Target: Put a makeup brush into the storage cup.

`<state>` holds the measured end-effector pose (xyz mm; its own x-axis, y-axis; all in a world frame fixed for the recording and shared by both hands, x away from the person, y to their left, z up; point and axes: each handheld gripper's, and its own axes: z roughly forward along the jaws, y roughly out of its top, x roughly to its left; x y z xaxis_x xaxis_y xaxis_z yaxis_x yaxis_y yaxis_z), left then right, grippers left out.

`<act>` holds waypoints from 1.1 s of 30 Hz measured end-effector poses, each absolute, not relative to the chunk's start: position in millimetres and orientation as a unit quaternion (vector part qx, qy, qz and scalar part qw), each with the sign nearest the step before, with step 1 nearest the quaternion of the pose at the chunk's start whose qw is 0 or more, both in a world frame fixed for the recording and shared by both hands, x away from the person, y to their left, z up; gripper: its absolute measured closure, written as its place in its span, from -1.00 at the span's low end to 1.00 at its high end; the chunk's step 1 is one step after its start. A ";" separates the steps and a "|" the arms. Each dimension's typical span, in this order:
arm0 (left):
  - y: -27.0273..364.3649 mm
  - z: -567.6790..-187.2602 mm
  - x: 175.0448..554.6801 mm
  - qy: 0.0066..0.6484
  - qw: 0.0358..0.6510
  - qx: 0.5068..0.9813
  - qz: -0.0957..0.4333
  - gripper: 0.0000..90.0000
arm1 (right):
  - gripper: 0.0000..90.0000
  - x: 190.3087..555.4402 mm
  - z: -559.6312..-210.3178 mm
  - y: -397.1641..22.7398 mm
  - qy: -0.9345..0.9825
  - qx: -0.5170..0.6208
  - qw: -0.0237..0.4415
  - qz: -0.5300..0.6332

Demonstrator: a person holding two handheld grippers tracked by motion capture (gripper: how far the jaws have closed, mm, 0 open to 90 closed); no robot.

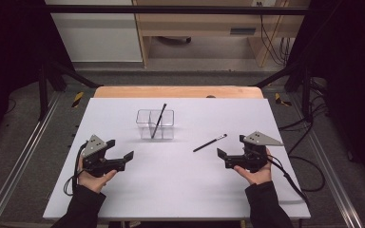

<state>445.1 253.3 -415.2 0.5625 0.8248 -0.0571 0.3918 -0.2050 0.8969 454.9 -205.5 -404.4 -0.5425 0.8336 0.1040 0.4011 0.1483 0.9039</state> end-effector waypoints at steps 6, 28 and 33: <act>259.4 -419.7 442.7 0.417 0.474 0.742 0.226 -0.71 | -0.99 458.6 -406.2 -199.9 0.734 0.421 0.218 0.486; 264.4 -426.7 440.2 0.421 0.461 0.749 0.223 -0.72 | -0.95 483.7 -419.8 -184.6 0.763 0.413 0.211 0.450; 264.0 -426.8 439.6 0.421 0.460 0.749 0.223 -0.72 | -0.95 489.4 -420.9 -183.1 0.770 0.410 0.210 0.443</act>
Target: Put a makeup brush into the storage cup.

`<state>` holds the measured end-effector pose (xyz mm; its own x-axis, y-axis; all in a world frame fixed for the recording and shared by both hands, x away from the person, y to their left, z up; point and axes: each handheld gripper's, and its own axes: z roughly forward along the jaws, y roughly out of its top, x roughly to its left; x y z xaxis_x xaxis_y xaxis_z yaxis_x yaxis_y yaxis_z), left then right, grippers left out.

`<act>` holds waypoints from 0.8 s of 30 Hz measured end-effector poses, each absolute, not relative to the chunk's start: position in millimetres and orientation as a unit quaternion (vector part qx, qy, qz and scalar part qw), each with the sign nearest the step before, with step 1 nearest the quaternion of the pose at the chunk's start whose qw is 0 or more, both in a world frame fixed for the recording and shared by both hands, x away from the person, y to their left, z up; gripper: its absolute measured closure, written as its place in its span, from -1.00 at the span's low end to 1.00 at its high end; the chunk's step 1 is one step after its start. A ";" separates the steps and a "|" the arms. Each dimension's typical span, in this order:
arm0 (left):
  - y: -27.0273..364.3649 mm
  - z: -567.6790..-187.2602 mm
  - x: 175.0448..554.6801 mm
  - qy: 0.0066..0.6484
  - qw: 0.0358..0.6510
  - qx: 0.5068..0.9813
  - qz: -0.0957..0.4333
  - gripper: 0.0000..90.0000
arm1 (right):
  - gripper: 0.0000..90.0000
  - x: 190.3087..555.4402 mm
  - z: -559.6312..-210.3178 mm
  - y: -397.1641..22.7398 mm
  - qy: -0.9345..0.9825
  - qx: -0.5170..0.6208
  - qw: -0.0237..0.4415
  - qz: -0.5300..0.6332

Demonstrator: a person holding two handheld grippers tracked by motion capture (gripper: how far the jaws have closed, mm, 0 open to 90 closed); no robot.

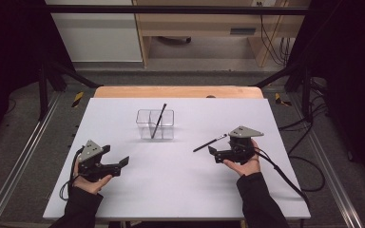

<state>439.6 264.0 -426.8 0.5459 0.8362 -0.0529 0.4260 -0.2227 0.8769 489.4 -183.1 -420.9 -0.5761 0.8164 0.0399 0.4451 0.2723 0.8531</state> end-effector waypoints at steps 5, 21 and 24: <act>264.3 -427.9 440.6 0.422 0.457 0.751 0.222 -0.72 | -0.94 495.9 -421.7 -180.3 0.776 0.410 0.206 0.434; 261.5 -431.0 442.6 0.421 0.452 0.755 0.219 -0.73 | -0.92 512.9 -436.3 -171.9 0.790 0.411 0.186 0.415; 261.7 -430.9 442.5 0.422 0.452 0.755 0.219 -0.73 | -0.92 516.0 -439.2 -169.9 0.792 0.410 0.181 0.414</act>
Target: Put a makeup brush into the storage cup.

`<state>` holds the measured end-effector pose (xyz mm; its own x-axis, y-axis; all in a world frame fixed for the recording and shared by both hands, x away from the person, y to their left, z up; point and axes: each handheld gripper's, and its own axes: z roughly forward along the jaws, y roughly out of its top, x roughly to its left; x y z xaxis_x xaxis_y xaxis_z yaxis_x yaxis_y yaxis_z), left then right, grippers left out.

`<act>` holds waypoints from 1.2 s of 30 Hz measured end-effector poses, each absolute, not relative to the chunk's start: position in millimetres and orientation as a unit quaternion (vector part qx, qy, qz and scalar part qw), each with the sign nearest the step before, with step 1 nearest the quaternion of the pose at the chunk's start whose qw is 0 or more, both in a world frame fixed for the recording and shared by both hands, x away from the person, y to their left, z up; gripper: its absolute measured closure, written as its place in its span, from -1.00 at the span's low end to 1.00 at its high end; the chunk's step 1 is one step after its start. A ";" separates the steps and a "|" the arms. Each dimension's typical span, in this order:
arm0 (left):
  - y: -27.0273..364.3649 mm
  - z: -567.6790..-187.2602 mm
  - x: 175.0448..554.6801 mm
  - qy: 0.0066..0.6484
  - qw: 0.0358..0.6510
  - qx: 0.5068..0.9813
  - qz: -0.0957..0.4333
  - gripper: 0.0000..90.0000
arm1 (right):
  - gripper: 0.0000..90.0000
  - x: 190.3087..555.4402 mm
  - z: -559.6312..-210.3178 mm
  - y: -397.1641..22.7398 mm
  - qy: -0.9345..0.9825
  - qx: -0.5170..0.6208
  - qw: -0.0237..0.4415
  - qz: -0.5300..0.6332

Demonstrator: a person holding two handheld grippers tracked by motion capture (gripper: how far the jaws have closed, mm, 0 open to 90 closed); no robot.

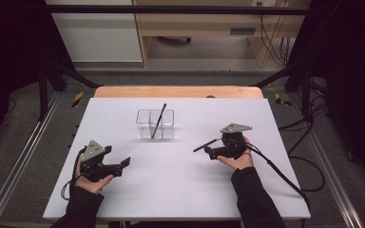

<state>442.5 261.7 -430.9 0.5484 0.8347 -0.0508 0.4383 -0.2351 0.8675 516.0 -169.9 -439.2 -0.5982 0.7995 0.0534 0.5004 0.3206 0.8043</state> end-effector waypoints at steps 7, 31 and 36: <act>263.5 -430.3 442.2 0.421 0.455 0.753 0.220 -0.72 | -0.92 519.8 -440.7 -162.9 0.798 0.403 0.183 0.409; 262.4 -429.2 440.7 0.414 0.454 0.757 0.221 -0.72 | -0.87 546.2 -457.8 -151.9 0.823 0.392 0.169 0.374; 262.6 -429.5 440.9 0.415 0.454 0.757 0.220 -0.73 | -0.85 550.8 -465.0 -150.0 0.830 0.391 0.161 0.364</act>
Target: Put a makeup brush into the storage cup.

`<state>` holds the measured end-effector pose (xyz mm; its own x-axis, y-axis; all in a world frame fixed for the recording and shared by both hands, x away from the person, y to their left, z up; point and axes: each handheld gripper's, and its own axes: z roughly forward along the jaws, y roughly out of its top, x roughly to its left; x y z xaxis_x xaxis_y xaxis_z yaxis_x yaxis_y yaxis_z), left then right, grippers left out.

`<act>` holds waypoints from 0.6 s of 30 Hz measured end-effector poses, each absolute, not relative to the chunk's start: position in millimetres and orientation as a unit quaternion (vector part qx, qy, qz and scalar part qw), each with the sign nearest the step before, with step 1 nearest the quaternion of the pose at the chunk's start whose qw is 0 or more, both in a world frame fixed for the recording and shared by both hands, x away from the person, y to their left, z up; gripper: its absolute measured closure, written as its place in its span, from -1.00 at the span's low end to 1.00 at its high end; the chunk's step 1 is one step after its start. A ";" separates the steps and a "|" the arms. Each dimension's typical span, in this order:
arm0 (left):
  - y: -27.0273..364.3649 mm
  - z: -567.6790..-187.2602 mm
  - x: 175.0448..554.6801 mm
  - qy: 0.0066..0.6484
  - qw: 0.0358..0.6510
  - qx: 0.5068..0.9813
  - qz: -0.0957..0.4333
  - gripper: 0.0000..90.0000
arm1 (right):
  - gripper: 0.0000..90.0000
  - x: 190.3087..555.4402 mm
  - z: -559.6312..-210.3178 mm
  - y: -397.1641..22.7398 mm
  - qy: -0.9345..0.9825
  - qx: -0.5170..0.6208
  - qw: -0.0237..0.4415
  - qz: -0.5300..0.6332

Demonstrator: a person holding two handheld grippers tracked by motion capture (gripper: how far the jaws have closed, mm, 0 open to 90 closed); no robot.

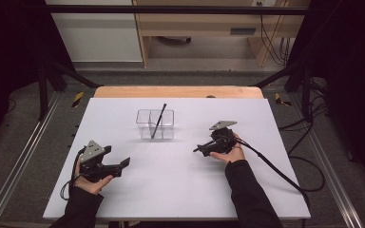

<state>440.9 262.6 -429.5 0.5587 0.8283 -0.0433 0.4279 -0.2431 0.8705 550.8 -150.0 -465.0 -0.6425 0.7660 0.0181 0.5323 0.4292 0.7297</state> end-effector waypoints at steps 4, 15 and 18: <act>262.3 -430.0 441.3 0.415 0.453 0.758 0.220 -0.73 | -0.84 553.5 -469.5 -147.4 0.836 0.387 0.155 0.356; 261.6 -430.5 441.5 0.413 0.452 0.760 0.218 -0.72 | -0.79 560.7 -480.0 -141.2 0.851 0.374 0.141 0.341; 261.7 -430.4 441.4 0.413 0.452 0.759 0.219 -0.72 | -0.77 561.3 -483.0 -141.0 0.855 0.370 0.144 0.333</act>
